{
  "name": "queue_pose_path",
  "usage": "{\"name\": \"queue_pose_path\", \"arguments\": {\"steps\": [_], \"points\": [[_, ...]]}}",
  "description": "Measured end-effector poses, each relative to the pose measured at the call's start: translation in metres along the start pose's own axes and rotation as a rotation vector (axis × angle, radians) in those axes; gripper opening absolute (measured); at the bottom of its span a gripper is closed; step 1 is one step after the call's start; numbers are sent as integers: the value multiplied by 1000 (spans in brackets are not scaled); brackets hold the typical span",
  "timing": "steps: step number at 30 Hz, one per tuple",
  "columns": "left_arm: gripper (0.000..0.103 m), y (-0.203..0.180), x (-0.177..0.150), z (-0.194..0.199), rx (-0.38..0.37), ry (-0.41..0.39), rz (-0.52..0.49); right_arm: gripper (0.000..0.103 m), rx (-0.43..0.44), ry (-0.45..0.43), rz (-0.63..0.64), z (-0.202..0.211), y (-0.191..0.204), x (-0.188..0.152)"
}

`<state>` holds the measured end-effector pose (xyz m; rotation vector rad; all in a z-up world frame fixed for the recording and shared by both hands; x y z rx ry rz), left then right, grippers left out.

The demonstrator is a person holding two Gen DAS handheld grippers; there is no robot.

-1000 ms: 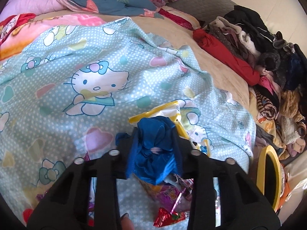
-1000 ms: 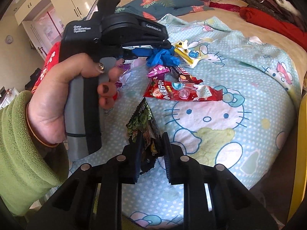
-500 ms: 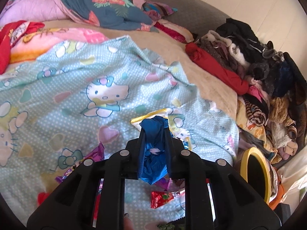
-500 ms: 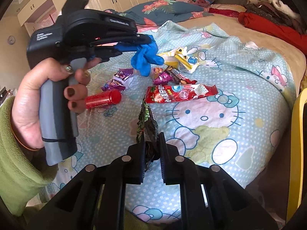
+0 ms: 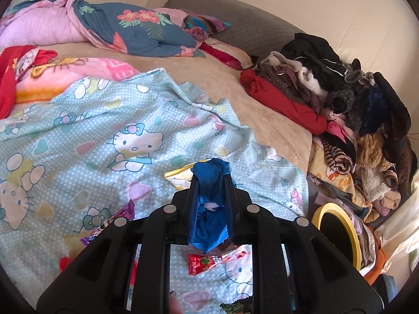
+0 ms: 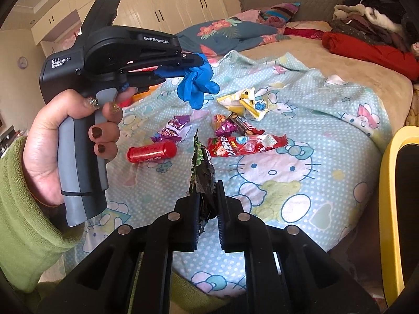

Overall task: Collect trash
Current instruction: 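Carry the blue bag and green packet with both tools over the yellow-rimmed bin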

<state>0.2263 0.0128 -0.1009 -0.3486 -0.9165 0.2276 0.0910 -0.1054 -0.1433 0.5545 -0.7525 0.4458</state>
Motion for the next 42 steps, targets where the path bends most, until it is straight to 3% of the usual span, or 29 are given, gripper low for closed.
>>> {"name": "queue_pose_path", "arguments": {"steps": [22,42], "points": [[12,-41,7,24,-50,-43,-46,11,-56,-133,-73,47,-41,34],[12,-82,-5,28,-118,-24,-87,11,-107,-222,-148,82,-74,50]]}}
Point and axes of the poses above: each gripper's, at about its wrist camera, not at the fingertips, and z roughly against the way its jaws point, y to its left, x to its top, the point moved 9 cm from there along -z, roughly the way its jaws point, and after that the axes turned 4 degrees about -y, right-handed, at the moved point
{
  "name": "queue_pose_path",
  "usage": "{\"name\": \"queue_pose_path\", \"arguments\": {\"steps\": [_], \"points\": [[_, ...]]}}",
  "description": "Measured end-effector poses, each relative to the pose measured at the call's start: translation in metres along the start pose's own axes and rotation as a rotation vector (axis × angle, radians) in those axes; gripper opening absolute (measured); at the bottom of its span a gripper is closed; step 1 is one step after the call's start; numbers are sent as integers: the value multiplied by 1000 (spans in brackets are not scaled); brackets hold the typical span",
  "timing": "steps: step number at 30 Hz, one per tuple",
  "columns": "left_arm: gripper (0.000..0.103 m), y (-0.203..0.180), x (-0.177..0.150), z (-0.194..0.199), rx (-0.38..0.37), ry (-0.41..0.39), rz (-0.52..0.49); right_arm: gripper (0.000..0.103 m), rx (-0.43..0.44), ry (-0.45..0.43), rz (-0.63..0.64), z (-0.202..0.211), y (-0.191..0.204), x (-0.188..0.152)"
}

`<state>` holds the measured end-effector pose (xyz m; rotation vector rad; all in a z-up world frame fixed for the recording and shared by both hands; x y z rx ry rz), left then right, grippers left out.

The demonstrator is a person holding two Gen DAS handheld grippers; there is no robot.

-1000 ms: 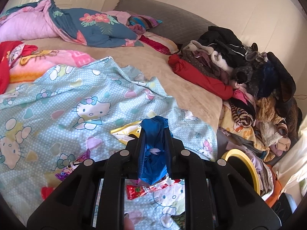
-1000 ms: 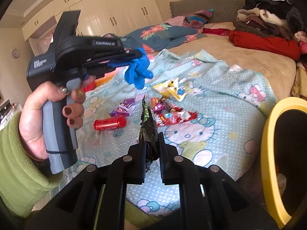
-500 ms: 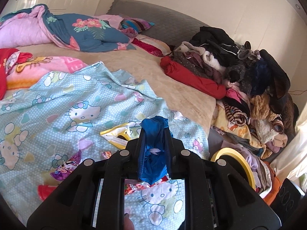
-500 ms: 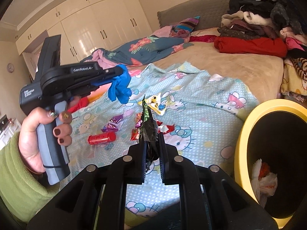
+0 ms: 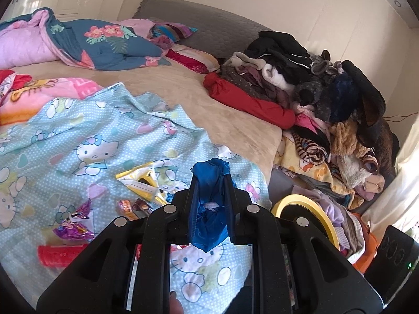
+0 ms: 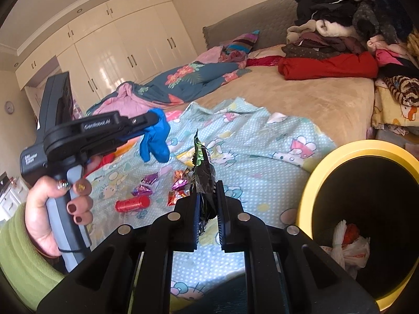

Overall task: Collect trash
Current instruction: 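Carry the blue bag and green packet with both tools over the yellow-rimmed bin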

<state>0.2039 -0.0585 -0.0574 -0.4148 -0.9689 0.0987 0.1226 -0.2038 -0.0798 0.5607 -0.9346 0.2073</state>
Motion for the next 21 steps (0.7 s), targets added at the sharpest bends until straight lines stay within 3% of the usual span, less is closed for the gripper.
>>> {"name": "queue_pose_path", "arguments": {"steps": [21], "points": [[12,-60,-28,-4,-92,58,-86,11,-69,-76,-95,27,-53,20]]}}
Point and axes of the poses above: each gripper's, at about its wrist camera, not at the fingertips, and z roughly against the way its jaws point, y to its left, x to its top, the point moved 9 cm from there along -z, roughly the way its jaws point, and after that the axes turned 4 degrees about -y, right-handed, at the moved point
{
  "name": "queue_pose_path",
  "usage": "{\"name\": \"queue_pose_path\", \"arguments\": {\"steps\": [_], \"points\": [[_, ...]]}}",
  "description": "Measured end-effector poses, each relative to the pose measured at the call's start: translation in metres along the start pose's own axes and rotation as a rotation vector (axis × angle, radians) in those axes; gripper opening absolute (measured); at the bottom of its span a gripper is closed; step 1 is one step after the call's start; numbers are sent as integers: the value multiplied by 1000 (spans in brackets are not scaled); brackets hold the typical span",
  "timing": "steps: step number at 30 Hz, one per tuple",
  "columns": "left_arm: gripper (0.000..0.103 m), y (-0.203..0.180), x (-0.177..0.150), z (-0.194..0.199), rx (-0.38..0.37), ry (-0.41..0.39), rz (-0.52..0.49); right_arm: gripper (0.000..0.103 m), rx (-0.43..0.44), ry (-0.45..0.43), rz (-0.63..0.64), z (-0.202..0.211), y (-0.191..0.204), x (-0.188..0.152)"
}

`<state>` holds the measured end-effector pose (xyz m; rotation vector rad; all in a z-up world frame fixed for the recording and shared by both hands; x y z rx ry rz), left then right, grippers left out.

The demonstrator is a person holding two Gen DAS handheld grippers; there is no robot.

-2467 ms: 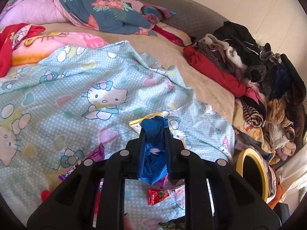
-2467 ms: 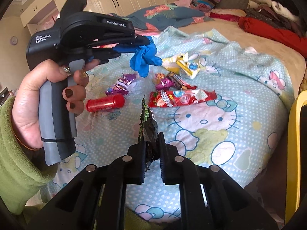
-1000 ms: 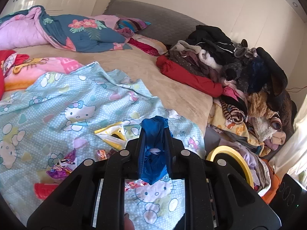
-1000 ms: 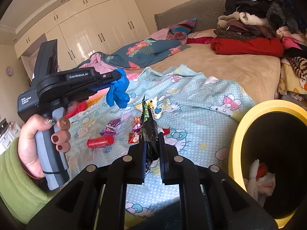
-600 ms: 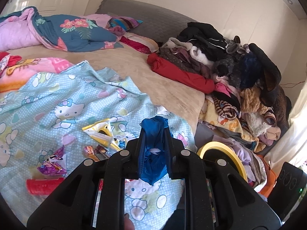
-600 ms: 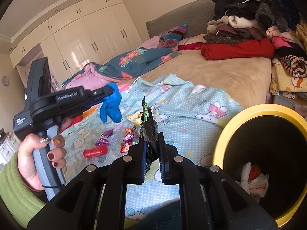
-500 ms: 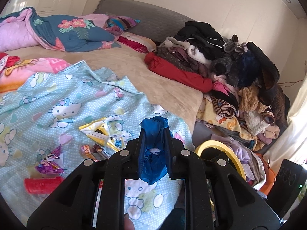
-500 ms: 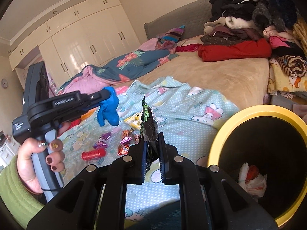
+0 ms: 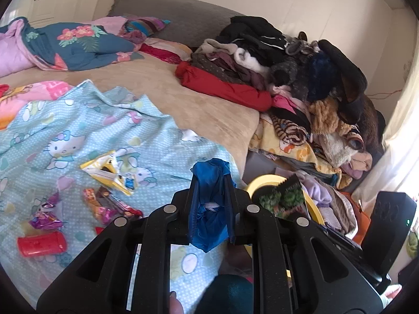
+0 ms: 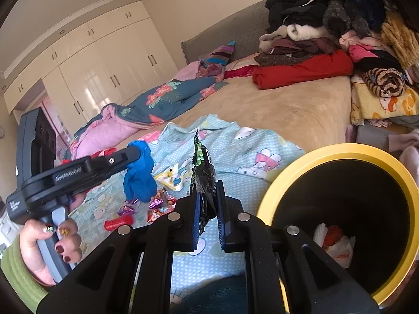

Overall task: Collect trash
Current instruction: 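Carry the blue bag and green packet with both tools over the yellow-rimmed bin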

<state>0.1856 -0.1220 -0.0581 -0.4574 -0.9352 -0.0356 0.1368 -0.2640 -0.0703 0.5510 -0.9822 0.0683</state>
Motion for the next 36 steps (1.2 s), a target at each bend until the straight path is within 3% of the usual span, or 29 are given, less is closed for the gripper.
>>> {"name": "queue_pose_path", "arguments": {"steps": [36], "points": [[12,-83,-44,-28,-124,101,-121,11,-144,-66,-157,33,-99,16]]}}
Point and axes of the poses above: each gripper's, at about its wrist camera, not at the fingertips, and z roughly against the way its jaws point, y to its left, x to its top, the point moved 9 cm from there along -z, roughly the way its jaws point, and after that the axes turned 4 degrees about -y, right-handed, at the moved point
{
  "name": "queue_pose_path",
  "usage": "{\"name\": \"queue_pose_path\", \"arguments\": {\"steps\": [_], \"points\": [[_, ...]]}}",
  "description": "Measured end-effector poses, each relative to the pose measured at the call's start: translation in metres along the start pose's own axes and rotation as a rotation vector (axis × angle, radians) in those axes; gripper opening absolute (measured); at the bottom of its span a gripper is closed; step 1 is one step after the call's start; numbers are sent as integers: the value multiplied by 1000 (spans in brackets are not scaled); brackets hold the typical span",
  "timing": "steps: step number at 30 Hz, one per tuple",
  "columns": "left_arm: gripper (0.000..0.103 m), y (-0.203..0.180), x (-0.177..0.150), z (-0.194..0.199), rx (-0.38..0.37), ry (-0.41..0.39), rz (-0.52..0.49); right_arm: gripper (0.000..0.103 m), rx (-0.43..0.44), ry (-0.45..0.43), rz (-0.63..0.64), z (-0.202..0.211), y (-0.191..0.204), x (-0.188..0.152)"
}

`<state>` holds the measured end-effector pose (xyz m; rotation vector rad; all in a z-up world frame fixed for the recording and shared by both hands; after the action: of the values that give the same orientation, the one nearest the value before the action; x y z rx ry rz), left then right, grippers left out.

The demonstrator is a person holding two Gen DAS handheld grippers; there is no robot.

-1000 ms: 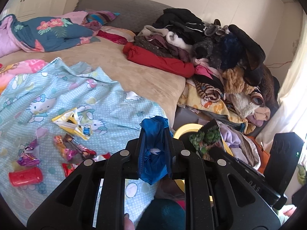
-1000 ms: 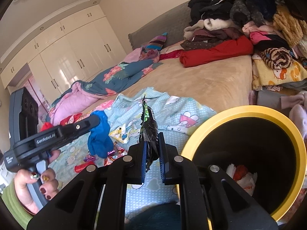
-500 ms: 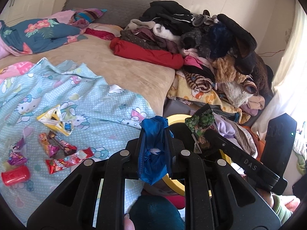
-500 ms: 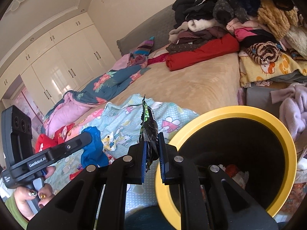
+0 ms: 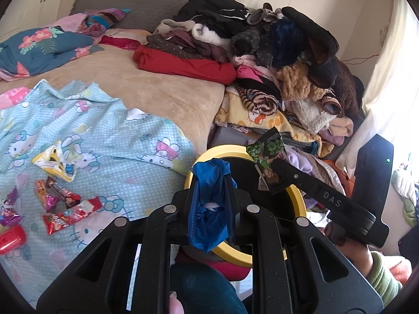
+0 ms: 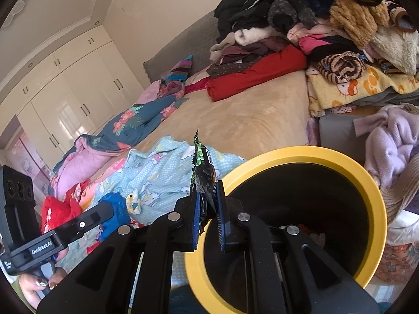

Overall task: Collect trash
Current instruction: 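Carry the blue bag and green packet with both tools over the yellow-rimmed bin, then open both tools to drop the blue bag and green packet into the bin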

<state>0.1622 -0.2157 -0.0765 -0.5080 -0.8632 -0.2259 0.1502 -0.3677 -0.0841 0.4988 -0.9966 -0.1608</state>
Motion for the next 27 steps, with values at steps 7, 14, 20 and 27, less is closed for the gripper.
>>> {"name": "queue_pose_path", "arguments": {"steps": [7,14,20,27], "points": [[12,-18,-5,-10,-28,16,-28,11,-34,0,-30,0,-20,1],[12,-36,-13,-24,-60,34,-54,11,-65,-6,-46,1,-35,1],[12,-45,-21,-40,-72,58,-73,11,-94,-6,-73,2,-52,0],[12,-47,-30,-57,-88,89,-79,11,-128,7,-113,-1,-74,-5]]}}
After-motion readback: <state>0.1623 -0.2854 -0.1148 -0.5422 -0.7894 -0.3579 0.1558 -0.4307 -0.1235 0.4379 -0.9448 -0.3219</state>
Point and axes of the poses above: each gripper's, at about its wrist camera, not at the fingertips, and z roughly against the way its jaws point, y to its left, x to its top, the point moved 9 cm from there along -z, roughly the way its jaws point, and after that the axes turned 4 degrees about -y, right-handed, at the moved point
